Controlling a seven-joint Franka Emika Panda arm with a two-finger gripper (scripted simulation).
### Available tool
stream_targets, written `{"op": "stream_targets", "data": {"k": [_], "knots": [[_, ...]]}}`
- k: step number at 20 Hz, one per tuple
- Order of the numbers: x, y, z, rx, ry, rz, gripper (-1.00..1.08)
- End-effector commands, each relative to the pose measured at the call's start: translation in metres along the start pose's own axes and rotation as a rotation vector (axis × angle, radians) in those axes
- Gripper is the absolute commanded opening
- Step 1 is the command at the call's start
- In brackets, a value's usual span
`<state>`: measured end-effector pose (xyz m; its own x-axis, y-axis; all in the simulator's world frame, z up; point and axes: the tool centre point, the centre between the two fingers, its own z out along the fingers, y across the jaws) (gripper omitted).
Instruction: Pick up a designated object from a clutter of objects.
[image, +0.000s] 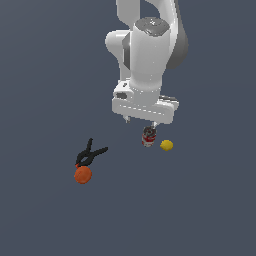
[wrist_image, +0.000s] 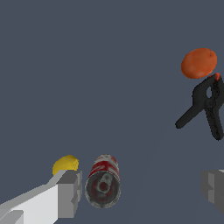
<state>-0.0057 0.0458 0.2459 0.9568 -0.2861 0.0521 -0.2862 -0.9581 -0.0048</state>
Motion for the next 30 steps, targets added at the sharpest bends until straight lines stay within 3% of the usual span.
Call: {"op": "stream_targets", "data": {"k": [1,17,30], "knots": [[-0.009,-0.006,0.014,0.0,-0.005,0.049,1.0],[-0.072,-0.032,0.091,-0.01,-0.039,0.337,1.0],[-0.095,-0.037,0.114,-0.016,-0.05,0.432,1.0]]}}
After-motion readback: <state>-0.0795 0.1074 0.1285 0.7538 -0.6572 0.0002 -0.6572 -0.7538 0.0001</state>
